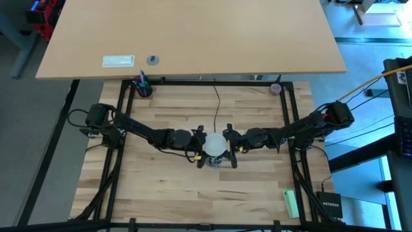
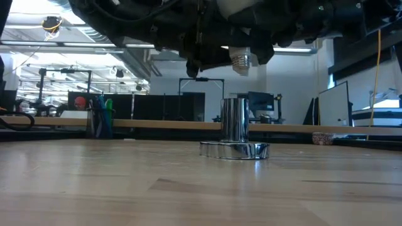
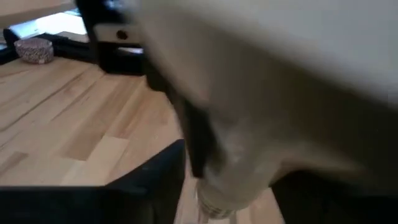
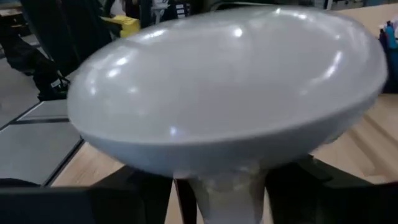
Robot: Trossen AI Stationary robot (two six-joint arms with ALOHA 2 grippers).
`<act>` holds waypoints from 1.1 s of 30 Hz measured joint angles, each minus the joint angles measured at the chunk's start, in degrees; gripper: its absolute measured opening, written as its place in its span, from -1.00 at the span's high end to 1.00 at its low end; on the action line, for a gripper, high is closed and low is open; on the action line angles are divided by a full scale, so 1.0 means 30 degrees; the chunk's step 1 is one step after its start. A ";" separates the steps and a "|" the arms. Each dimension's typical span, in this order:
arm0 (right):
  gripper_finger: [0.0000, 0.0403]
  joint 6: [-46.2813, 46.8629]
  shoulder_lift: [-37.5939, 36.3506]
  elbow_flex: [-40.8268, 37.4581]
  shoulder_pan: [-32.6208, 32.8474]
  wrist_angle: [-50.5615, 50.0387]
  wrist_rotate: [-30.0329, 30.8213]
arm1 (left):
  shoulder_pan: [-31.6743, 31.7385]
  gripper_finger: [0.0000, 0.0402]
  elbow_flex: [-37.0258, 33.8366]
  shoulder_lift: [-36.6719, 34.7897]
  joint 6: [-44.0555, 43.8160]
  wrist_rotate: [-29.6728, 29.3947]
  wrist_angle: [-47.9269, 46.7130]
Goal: Screw lightbulb
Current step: Insert the lightbulb into the lamp
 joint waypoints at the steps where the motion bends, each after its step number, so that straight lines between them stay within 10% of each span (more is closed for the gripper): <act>1: -0.04 -0.0052 -0.0063 0.0000 -0.0007 0.0038 -0.0002 | 0.0048 -0.14 0.0000 0.0000 -0.0137 0.0041 -0.0021; 33: 0.17 -0.0817 -0.2094 0.0051 -0.0029 -0.2474 -0.0374 | 0.0011 -0.27 0.0005 -0.4466 0.0573 -0.0265 -0.4818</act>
